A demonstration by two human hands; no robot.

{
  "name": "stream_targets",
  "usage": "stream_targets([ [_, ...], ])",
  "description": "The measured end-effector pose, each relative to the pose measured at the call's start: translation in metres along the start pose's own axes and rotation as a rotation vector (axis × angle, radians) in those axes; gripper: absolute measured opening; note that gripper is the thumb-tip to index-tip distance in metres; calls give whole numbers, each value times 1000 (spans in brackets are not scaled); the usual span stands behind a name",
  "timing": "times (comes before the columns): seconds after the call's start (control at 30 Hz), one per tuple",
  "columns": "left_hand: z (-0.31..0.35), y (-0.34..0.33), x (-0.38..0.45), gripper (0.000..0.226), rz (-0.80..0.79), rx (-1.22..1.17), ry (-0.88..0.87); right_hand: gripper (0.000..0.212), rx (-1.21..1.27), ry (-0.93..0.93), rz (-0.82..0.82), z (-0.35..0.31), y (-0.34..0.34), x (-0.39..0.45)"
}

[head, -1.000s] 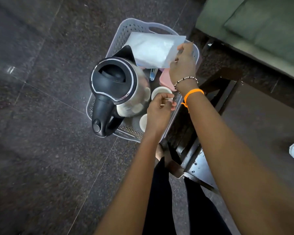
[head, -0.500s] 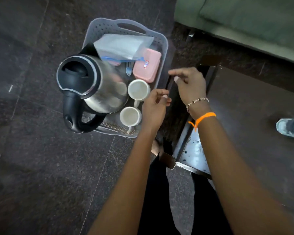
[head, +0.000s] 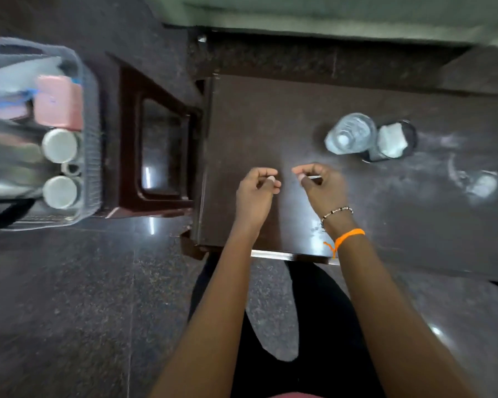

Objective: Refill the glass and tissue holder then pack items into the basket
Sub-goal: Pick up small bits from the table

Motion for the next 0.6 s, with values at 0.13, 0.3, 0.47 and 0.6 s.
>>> stream_targets([
  [0.13,-5,-77,-6,17,-93,62,72,23,47,-113,94,59,74,0],
  [0.3,4,-139,-4,26,-144,203,126,21,133,-254,243,109,144,13],
  [0.47,17,-163,11,58,-144,310,138,53,240,-347,218,117,169,38],
  [0.6,22,-173,28,65,-132,353,124,61,250,-327,151,116,172,54],
])
Point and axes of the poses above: each hand's wrist, its own x-axis towards the middle knuckle, its own y-axis out of the back of the hand, z = x × y, the point moved 4 cm from there along x, towards the middle knuckle, and after that the axes turned 7 degrees about y, right-handed, at the moved point
